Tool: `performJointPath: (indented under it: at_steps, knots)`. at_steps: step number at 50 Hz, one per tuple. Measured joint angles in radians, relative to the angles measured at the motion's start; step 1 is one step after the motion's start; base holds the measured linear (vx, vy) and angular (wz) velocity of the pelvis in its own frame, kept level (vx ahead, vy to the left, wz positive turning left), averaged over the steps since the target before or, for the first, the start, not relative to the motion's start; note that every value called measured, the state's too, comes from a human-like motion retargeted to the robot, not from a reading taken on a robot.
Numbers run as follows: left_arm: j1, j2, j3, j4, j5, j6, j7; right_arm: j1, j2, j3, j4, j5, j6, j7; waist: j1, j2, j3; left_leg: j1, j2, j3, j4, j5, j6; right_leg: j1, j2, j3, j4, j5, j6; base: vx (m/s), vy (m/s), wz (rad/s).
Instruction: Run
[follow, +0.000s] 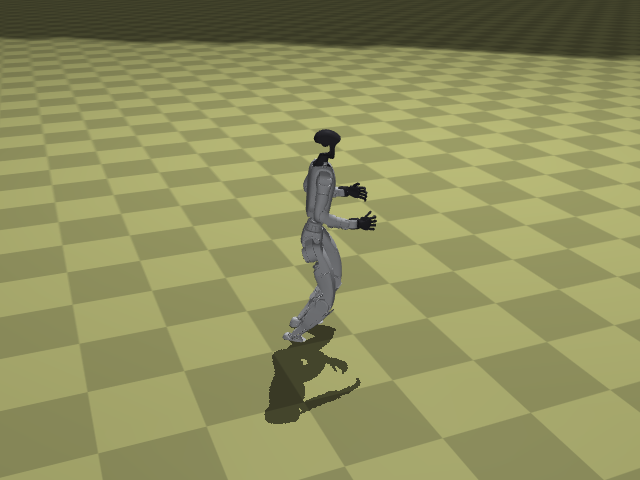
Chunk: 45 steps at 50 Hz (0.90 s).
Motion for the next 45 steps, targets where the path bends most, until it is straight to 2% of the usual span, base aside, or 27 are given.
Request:
performJointPath:
  at_steps: [5,7,11,14,17,20,23,30,33,36,38,41,43,45]
  knots:
    - [-0.018,-0.021,0.019,0.017,0.007,0.01,0.025,-0.03,0.03,0.027,0.061,-0.034,-0.001,-0.011,0.004,-0.026,-0.015,0.051,-0.048,0.052,-0.177,-0.006,-0.017,0.031,-0.098,-0.13,0.0,-0.019,-0.001,-0.01,0.14,2.04]
    - [-0.06,-0.036,0.021,0.036,0.022,0.012,0.039,-0.058,0.042,0.04,0.107,-0.049,0.002,-0.016,-0.002,-0.048,-0.007,0.082,-0.115,0.033,-0.266,-0.005,-0.004,0.054,-0.144,-0.166,0.002,-0.044,-0.009,0.02,0.18,1.8]
    - [-0.134,-0.062,0.015,0.069,0.068,0.015,0.071,-0.083,0.065,0.063,0.16,-0.05,0.016,-0.013,0.005,-0.063,0.018,0.085,-0.191,-0.04,-0.28,-0.043,0.02,0.071,-0.206,-0.19,0.086,-0.077,-0.034,0.06,0.2,1.64]
    - [-0.173,-0.074,0.004,0.086,0.095,0.019,0.083,-0.089,0.076,0.076,0.162,-0.042,0.02,0.001,0.001,-0.069,0.046,0.089,-0.252,-0.105,-0.258,-0.054,0.03,0.073,-0.239,-0.151,0.171,-0.071,-0.045,0.11,0.2,1.73]
    - [-0.209,-0.075,-0.006,0.092,0.115,0.027,0.088,-0.096,0.069,0.079,0.115,-0.022,0.023,0.031,-0.022,-0.072,0.075,0.112,-0.323,-0.179,-0.261,-0.057,0.04,0.053,-0.228,-0.07,0.251,-0.111,-0.06,0.18,0.17,1.84]
    - [-0.227,-0.071,-0.022,0.094,0.126,0.033,0.081,-0.093,0.056,0.076,0.049,0.0,0.025,0.057,-0.05,-0.08,0.108,0.145,-0.395,-0.243,-0.258,-0.052,0.047,0.027,-0.225,0.008,0.352,-0.099,-0.066,0.21,0.14,1.74]
    - [-0.244,-0.056,-0.036,0.098,0.137,0.044,0.072,-0.084,0.036,0.061,-0.025,0.022,0.031,0.077,-0.082,-0.076,0.13,0.182,-0.444,-0.306,-0.259,-0.054,0.051,-0.024,-0.195,0.073,0.444,-0.074,-0.069,0.26,0.11,1.49]
    - [-0.354,-0.046,-0.093,0.147,0.172,0.067,0.073,-0.063,0.002,0.004,-0.101,0.01,0.047,0.064,-0.15,-0.025,0.157,0.237,-0.457,-0.409,-0.212,-0.099,0.048,-0.25,-0.064,0.149,0.547,-0.034,-0.09,0.34,0.07,0.94]
    - [-0.435,-0.044,-0.127,0.155,0.197,0.065,0.096,-0.044,-0.016,-0.024,-0.099,-0.023,0.056,0.045,-0.177,-0.002,0.162,0.262,-0.435,-0.41,-0.201,-0.107,0.035,-0.358,-0.012,0.149,0.505,-0.018,-0.088,0.47,0.05,0.55]
    - [-0.51,-0.038,-0.157,0.146,0.22,0.05,0.141,-0.015,-0.038,-0.047,-0.1,-0.044,0.059,0.024,-0.19,0.053,0.159,0.302,-0.365,-0.404,-0.176,-0.084,-0.008,-0.422,0.076,0.118,0.392,0.022,-0.078,0.58,0.04,0.18]
    - [-0.546,-0.038,-0.174,0.132,0.226,0.033,0.178,0.01,-0.052,-0.058,-0.107,-0.05,0.057,0.009,-0.193,0.094,0.15,0.33,-0.313,-0.406,-0.156,-0.024,-0.053,-0.438,0.137,0.092,0.295,0.061,-0.066,0.65,0.03,0.02]
    - [-0.562,-0.049,-0.193,0.112,0.215,0.0,0.227,0.05,-0.069,-0.06,-0.123,-0.049,0.046,-0.015,-0.188,0.144,0.126,0.35,-0.26,-0.421,-0.101,0.16,-0.135,-0.426,0.207,0.063,0.172,0.133,-0.053,0.68,0.02,0.06]
    - [-0.548,-0.063,-0.201,0.102,0.202,-0.017,0.247,0.071,-0.076,-0.057,-0.136,-0.047,0.036,-0.03,-0.174,0.174,0.116,0.349,-0.239,-0.437,-0.021,0.283,-0.192,-0.399,0.246,0.045,0.139,0.163,-0.063,0.68,0.04,0.05]
    - [-0.516,-0.082,-0.202,0.096,0.176,-0.025,0.251,0.081,-0.081,-0.054,-0.152,-0.038,0.027,-0.044,-0.151,0.199,0.114,0.338,-0.231,-0.448,0.1,0.394,-0.248,-0.36,0.273,0.027,0.16,0.15,-0.098,0.69,0.06,0.08]
